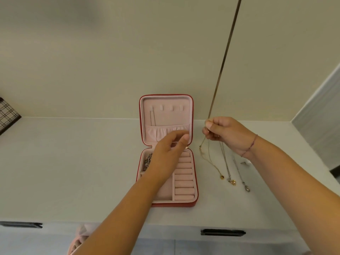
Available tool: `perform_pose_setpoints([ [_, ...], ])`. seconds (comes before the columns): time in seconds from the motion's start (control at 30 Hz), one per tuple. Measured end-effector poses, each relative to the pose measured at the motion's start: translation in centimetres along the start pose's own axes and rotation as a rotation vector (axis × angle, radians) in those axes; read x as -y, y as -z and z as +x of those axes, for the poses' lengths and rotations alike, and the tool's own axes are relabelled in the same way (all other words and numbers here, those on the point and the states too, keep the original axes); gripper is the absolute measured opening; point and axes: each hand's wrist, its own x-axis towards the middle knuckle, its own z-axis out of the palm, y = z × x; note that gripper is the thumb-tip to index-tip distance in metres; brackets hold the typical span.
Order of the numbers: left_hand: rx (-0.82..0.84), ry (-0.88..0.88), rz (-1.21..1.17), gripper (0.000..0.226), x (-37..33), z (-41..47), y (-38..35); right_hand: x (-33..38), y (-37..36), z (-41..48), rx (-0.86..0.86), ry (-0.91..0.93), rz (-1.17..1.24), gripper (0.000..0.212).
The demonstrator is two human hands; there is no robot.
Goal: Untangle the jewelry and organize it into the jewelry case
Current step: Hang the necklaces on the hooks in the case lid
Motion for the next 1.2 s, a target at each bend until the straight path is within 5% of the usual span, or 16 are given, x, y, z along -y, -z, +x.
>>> perform_pose_setpoints([
  [0.17,0.133,0.046,-0.207,0.029,-2.1,0.5,-1.5,2.0,-1.0,-1.4,0.044,0.098,-0.046,0.026],
  [0.43,0.085,0.07,-0.228,0.012,-2.7,-0.2,-0.9,3.0,-1.3,-1.9,0.013,0.108,-0.11,0.021],
  [0.77,-0.447,-0.003,-0.06,0.008,-2.5,3.4,3.8,3.1,-5.1,1.7,-0.152,0.209,-0.224,0.004],
  [1.2,-0.818,0.108,-0.031,0.014,-0.9,7.6,2.6,2.4,-11.4,7.3,-0.825,0.152,-0.152,0.013],
])
